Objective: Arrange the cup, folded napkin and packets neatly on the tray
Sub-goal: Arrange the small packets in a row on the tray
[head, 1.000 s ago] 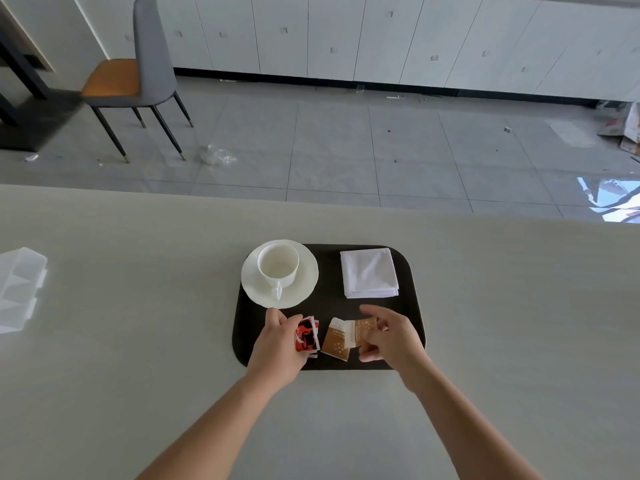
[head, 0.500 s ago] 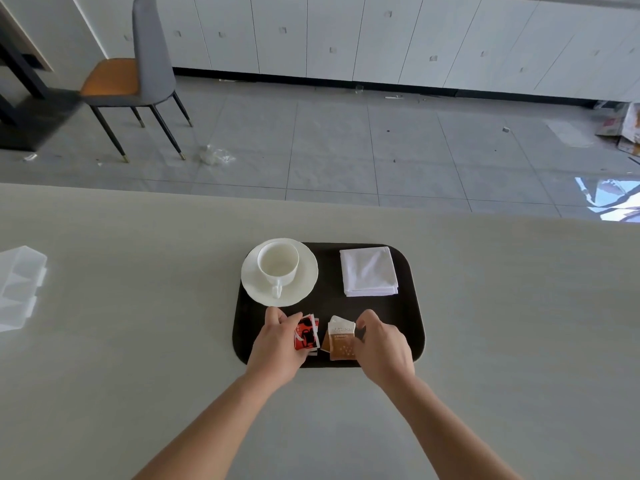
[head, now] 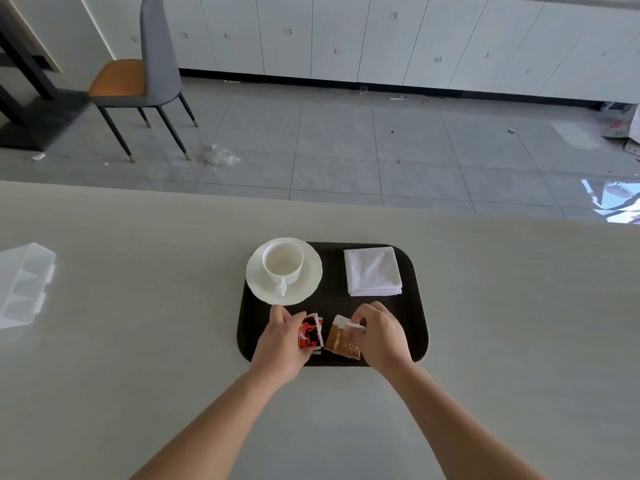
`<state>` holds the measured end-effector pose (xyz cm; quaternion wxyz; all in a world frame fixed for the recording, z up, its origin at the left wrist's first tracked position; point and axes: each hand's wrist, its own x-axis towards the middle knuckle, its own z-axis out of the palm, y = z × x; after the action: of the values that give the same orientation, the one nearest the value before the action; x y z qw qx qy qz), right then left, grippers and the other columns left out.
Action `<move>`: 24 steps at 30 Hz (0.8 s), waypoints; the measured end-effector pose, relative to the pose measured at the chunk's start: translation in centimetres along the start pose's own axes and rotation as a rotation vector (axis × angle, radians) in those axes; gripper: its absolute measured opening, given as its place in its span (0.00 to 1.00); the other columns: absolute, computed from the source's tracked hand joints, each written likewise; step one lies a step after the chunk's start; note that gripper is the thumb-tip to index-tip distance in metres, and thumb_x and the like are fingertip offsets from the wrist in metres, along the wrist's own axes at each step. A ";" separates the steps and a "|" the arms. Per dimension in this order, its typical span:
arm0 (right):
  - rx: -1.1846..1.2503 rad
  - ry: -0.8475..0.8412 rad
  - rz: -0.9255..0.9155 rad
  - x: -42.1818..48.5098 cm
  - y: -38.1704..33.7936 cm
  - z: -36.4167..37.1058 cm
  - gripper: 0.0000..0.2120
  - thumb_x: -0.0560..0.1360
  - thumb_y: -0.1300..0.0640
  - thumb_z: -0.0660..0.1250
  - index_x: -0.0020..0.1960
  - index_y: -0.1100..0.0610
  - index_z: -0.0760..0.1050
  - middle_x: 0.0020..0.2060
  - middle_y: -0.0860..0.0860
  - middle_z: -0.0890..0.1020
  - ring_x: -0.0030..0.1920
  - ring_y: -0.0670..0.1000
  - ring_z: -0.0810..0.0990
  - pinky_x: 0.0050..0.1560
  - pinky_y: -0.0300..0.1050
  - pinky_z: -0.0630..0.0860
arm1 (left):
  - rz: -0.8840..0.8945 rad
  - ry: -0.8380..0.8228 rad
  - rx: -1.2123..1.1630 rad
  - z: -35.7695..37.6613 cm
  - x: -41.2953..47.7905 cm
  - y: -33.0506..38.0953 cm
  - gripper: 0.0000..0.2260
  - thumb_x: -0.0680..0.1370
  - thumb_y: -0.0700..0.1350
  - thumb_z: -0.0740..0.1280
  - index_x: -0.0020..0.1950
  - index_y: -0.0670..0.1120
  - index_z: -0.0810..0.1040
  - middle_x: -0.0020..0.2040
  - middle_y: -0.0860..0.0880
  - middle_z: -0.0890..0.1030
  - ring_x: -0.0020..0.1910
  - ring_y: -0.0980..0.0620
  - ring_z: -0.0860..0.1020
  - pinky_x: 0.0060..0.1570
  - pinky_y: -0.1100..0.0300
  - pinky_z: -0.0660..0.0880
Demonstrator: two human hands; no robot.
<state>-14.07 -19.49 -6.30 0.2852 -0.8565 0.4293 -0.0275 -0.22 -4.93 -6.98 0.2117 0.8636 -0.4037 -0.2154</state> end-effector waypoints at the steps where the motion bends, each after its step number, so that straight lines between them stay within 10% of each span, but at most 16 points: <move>1: 0.017 -0.005 0.005 0.1 -0.1 0.1 0.05 0.75 0.57 0.72 0.49 0.51 0.78 0.47 0.46 0.77 0.44 0.48 0.77 0.38 0.37 0.75 | -0.002 0.000 -0.002 0.0 0.0 0.0 0.34 0.70 0.50 0.77 0.73 0.49 0.68 0.56 0.52 0.64 0.48 0.57 0.73 0.50 0.65 0.75; 16: 0.028 -0.096 -0.213 1.7 -1.5 0.4 0.07 0.77 0.58 0.70 0.55 0.51 0.80 0.50 0.46 0.78 0.47 0.48 0.79 0.46 0.38 0.77 | -0.219 0.065 -0.360 -0.3 -0.4 -0.2 0.25 0.73 0.39 0.69 0.70 0.49 0.71 0.57 0.53 0.73 0.45 0.60 0.77 0.45 0.68 0.70; 24: 0.040 -0.075 0.046 -0.5 -0.4 0.7 0.20 0.77 0.46 0.70 0.67 0.49 0.76 0.48 0.43 0.77 0.44 0.44 0.76 0.35 0.31 0.68 | -0.313 0.109 -0.364 0.0 -0.2 0.2 0.21 0.75 0.41 0.68 0.68 0.47 0.74 0.55 0.49 0.74 0.49 0.55 0.77 0.50 0.61 0.72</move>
<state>-13.89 -18.59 -6.61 0.3188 -0.8409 0.4374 0.0024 -0.44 -4.92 -6.78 0.3492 0.8736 -0.2078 -0.2676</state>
